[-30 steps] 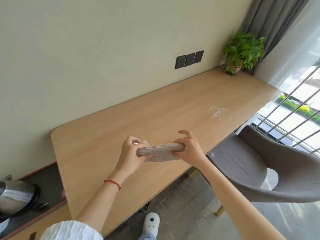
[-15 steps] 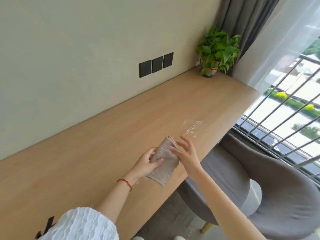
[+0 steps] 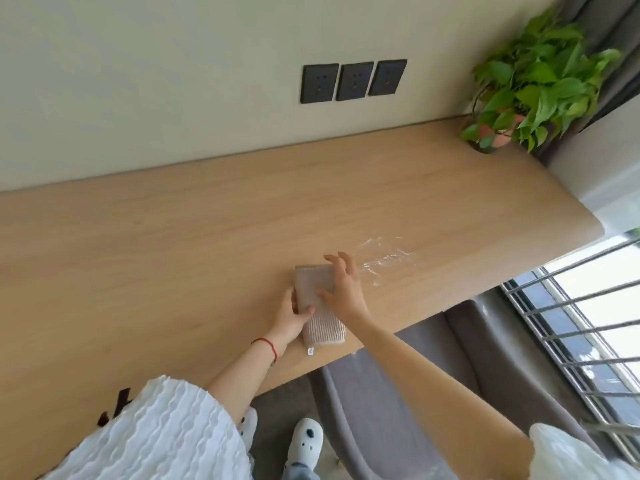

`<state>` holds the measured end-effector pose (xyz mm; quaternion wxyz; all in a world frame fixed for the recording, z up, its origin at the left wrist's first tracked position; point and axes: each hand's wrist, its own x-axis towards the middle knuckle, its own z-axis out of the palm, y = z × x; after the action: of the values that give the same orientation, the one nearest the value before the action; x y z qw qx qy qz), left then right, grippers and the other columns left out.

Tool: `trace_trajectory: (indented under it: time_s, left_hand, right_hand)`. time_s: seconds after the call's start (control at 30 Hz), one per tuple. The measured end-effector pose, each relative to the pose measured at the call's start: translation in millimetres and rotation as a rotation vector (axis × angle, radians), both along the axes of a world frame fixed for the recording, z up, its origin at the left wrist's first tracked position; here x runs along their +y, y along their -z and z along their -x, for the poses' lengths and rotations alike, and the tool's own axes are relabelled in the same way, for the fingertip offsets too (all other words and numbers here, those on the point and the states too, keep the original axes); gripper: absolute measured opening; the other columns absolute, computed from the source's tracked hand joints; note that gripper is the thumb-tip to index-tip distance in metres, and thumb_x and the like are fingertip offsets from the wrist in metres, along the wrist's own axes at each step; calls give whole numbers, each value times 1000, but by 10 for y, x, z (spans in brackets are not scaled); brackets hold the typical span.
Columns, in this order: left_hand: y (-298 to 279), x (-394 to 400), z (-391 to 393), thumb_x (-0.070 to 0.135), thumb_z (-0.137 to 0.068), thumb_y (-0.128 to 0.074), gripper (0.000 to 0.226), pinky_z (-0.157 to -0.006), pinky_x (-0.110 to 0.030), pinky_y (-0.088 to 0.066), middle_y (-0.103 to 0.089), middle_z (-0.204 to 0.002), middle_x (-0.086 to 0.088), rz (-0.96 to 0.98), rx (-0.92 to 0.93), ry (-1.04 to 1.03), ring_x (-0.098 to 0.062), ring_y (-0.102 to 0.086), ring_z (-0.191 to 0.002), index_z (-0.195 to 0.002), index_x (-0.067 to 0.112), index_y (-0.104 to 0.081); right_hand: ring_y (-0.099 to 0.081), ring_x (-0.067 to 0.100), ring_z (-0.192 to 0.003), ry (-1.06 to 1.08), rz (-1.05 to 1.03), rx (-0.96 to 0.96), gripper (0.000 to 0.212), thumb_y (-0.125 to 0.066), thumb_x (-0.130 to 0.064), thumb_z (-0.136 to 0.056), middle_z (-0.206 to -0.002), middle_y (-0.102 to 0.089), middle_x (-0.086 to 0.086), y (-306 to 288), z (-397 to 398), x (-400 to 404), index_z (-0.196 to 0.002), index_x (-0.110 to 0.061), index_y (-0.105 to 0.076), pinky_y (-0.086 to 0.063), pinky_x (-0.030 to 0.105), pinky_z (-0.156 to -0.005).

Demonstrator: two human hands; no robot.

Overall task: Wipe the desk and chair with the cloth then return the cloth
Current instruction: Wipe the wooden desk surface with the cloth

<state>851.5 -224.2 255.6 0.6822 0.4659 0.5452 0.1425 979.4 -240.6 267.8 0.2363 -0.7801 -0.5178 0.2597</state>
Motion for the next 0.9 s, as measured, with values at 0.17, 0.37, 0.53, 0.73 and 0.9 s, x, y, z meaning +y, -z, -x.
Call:
trace_trajectory:
  time_s: [0.17,0.37,0.53,0.73,0.9]
  left_hand:
    - [94,-43,-47,8,-88,-51,23,-86,-41,-46,-64,-100,-12,-393,313,49,-33,-57,-96,-108,14,-60]
    - [353,222,165,-2,-89,-46,54,-108,-45,-29,-42,-142,-12,-859,582,195,-32,-34,-131,-137,20,-43]
    - [569,402,-12,13,-92,-41,52,-114,-57,-19,-28,-153,-12,-979,703,418,-35,-18,-143,-142,24,-34]
    - [618,387,-104,40,-92,-17,53,-114,-60,-16,-27,-154,-13,-1010,888,486,-37,-19,-142,-144,29,-27]
    - [612,401,-122,35,-92,-17,52,-112,-62,-19,-29,-152,-14,-1009,930,507,-38,-21,-141,-143,29,-29]
  right_hand:
    - [-10,32,-145,-51,-2,-106,49,-40,-14,-95,-159,-13,10,207,365,-141,-143,-16,-31,-16,46,-120]
    - [19,29,-145,-95,56,-194,60,-32,-26,-100,-155,18,4,419,519,-356,-150,-14,0,12,36,-120]
    - [-21,39,-142,-280,-76,-179,51,-49,5,-91,-151,-33,15,450,65,-650,-140,-4,-40,-23,50,-117]
    - [-15,31,-146,21,-8,-295,58,-49,-2,-90,-156,-21,10,518,-1109,-721,-145,-10,-31,-11,41,-122]
    - [2,26,-149,315,85,-353,58,-35,-20,-98,-161,-4,9,634,-1399,58,-150,-14,-12,0,40,-123]
